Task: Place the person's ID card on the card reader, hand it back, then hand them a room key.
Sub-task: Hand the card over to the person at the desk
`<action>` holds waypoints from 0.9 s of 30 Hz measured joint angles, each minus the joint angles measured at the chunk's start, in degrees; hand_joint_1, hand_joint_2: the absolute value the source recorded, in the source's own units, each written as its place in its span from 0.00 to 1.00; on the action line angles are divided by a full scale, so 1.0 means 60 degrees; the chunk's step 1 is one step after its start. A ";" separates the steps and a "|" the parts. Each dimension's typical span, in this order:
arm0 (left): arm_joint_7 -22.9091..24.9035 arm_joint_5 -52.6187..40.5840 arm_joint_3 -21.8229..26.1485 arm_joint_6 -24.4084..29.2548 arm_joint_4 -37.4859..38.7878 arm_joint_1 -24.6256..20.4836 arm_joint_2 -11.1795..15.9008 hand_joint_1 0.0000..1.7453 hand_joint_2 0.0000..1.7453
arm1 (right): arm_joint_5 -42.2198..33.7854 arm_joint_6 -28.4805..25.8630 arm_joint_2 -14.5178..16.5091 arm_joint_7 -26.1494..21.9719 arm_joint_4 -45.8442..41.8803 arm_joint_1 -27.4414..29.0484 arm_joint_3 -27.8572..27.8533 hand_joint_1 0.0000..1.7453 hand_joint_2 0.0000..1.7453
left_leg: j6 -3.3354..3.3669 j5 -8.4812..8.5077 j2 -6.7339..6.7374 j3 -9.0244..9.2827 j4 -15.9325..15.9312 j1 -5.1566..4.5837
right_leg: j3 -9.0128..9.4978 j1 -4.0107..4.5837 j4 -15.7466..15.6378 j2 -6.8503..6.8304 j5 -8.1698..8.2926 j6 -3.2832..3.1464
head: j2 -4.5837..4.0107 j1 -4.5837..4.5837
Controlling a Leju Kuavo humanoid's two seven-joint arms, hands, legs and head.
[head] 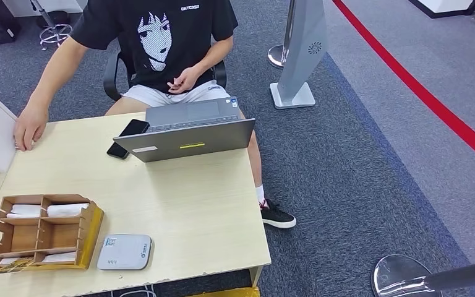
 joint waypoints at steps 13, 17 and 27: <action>0.1179 0.2315 0.2118 -0.4495 0.2049 -0.0111 -0.2760 0.00 1.00 | 0.1195 0.0860 0.0955 0.1649 -0.3545 0.1452 -0.1132 0.00 1.00 | 0.0002 -0.0002 -0.0007 0.0006 0.0000 0.0000 | 0.0009 0.0000 -0.0002 -0.0006 -0.0006 0.0008 | 0.0000 0.0011; 0.1421 0.2170 0.3088 -0.4979 0.3188 -0.0457 -0.3207 0.00 1.00 | 0.1481 0.1020 0.1150 0.1634 -0.3875 0.1511 -0.1615 0.00 1.00 | 0.0002 -0.0002 -0.0011 0.0010 0.0000 0.0000 | 0.0015 0.0000 -0.0002 -0.0008 -0.0007 0.0010 | 0.0000 0.0011; 0.1731 0.1610 0.5113 -0.5750 0.6291 -0.1219 -0.3512 0.00 1.00 | 0.1950 0.1163 0.1380 0.1416 -0.3934 0.1390 -0.2489 0.00 1.00 | 0.0000 -0.0009 -0.0015 0.0013 0.0000 0.0000 | 0.0018 0.0000 -0.0002 -0.0011 -0.0010 0.0008 | 0.0000 0.0003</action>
